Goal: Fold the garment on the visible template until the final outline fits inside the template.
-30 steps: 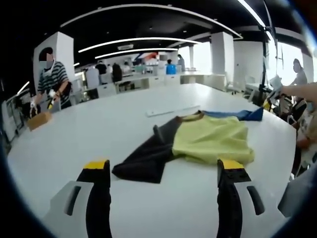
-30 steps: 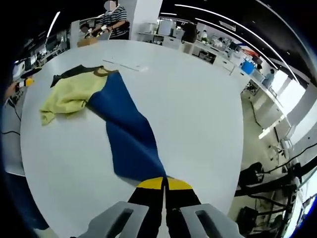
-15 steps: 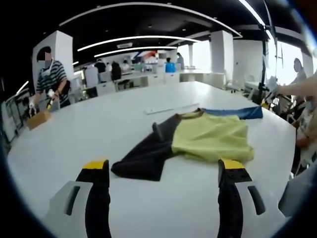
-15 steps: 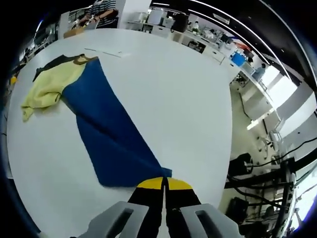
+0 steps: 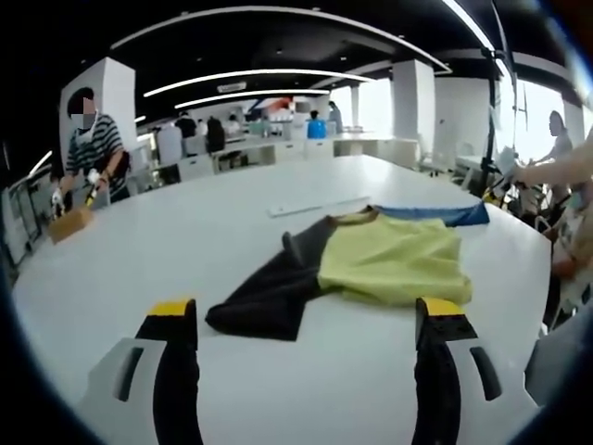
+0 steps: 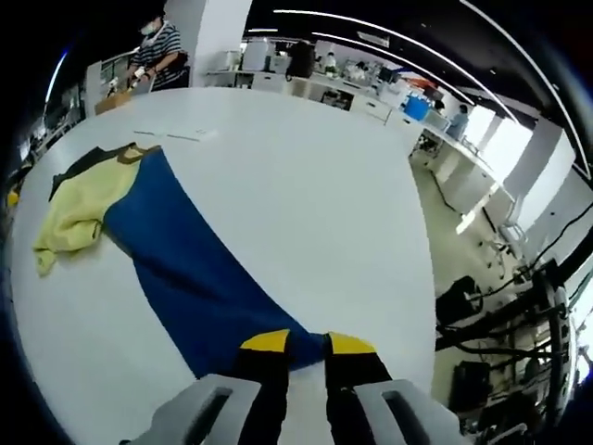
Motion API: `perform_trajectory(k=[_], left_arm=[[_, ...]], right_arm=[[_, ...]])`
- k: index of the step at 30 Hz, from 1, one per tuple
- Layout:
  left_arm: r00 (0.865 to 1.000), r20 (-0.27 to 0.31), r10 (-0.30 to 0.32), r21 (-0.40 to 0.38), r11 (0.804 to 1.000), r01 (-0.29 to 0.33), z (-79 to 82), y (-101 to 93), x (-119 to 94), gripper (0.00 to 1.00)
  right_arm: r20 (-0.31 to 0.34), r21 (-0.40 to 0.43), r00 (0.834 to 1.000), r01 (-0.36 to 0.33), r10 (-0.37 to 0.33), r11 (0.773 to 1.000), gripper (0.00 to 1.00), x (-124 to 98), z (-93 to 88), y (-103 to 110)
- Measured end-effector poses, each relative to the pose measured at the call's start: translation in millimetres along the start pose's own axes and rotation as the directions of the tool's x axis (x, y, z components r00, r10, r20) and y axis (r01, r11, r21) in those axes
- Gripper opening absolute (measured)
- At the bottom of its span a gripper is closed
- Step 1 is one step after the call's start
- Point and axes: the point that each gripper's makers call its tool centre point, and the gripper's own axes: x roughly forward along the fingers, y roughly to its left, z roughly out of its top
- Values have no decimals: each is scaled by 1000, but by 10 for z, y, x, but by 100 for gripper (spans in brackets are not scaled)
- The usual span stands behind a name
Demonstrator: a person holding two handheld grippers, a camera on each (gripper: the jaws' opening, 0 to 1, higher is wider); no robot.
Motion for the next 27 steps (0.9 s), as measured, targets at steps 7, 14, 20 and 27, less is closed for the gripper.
perform_trajectory(k=[7, 14, 20, 27], left_arm=[[1000, 10, -26, 8, 1000, 26, 49, -55, -16, 99], [998, 10, -57, 6, 998, 57, 71, -131, -34, 99], [997, 6, -75, 6, 997, 75, 66, -182, -45, 99], [996, 9, -92, 10, 996, 92, 64, -228, -59, 99]], right_arm=[[108, 20, 980, -168, 165, 986, 55, -100, 219, 547], [140, -34, 954, -262, 264, 965, 75, -189, 348, 1011], [179, -68, 916, -352, 359, 934, 85, -289, 495, 1493], [199, -143, 863, -443, 464, 885, 95, -399, 658, 2065]])
